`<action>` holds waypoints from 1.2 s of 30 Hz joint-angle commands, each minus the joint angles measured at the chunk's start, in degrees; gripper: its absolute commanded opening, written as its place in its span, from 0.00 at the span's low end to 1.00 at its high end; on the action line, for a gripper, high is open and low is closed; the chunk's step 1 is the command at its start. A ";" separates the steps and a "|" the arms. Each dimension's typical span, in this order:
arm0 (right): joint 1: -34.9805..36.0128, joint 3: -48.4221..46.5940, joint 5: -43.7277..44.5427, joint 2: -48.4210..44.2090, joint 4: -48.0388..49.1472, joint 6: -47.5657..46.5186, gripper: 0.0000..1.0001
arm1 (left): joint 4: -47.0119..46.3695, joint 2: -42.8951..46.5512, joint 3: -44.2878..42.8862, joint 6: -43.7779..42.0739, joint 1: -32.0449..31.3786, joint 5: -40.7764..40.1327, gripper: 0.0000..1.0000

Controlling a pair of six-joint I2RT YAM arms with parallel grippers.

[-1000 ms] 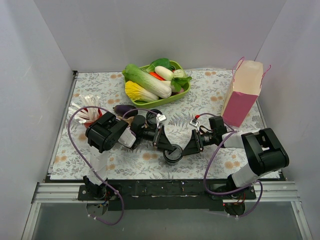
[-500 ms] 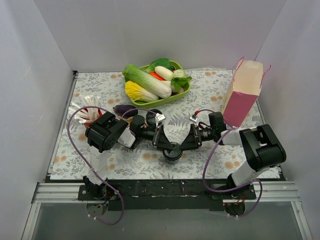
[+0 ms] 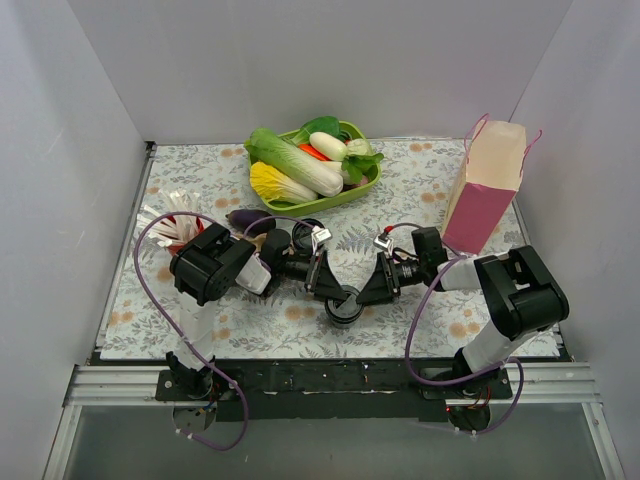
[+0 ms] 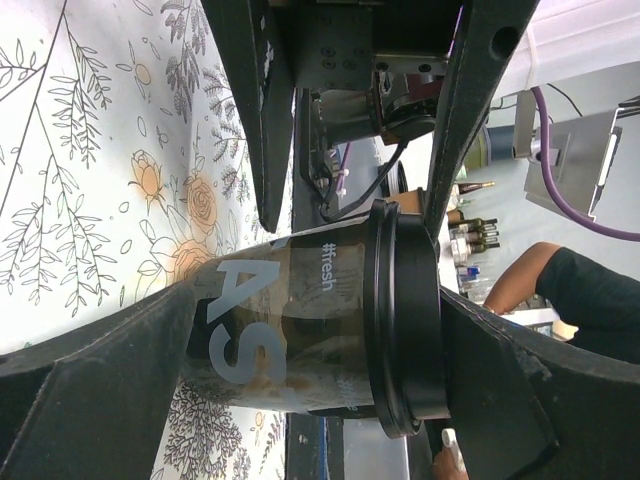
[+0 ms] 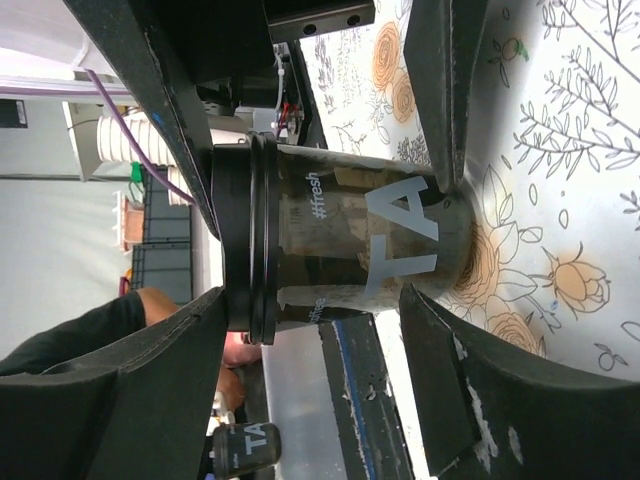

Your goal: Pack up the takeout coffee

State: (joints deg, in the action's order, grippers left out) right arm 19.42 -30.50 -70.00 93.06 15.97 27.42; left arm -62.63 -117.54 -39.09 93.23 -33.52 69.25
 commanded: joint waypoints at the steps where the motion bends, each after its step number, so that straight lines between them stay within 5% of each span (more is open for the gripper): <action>1: 0.09 3.25 4.26 2.04 3.35 -1.23 0.73 | 1.04 -4.80 2.35 -0.78 0.82 -0.62 0.98; 9: -0.35 2.12 4.43 8.63 7.58 -0.27 0.61 | -10.06 -11.13 1.13 4.77 0.82 0.18 0.98; 20: -0.26 -3.15 8.74 8.12 -0.31 -4.82 0.57 | 1.35 -7.98 -0.01 -4.72 0.82 -1.58 0.98; 28: -0.17 -10.89 8.12 5.38 -17.71 -23.36 0.57 | 13.22 2.22 -5.73 -11.22 0.82 -2.02 0.98; 36: -0.26 -11.60 8.39 4.68 -19.66 -26.28 0.59 | 15.08 6.96 -7.05 -5.35 0.91 -2.36 0.98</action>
State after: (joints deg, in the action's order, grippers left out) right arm 19.14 -41.50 -70.85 97.21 -0.89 8.16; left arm -49.95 -115.04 -45.93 86.96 -32.42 68.64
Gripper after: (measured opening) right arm 0.589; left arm 0.982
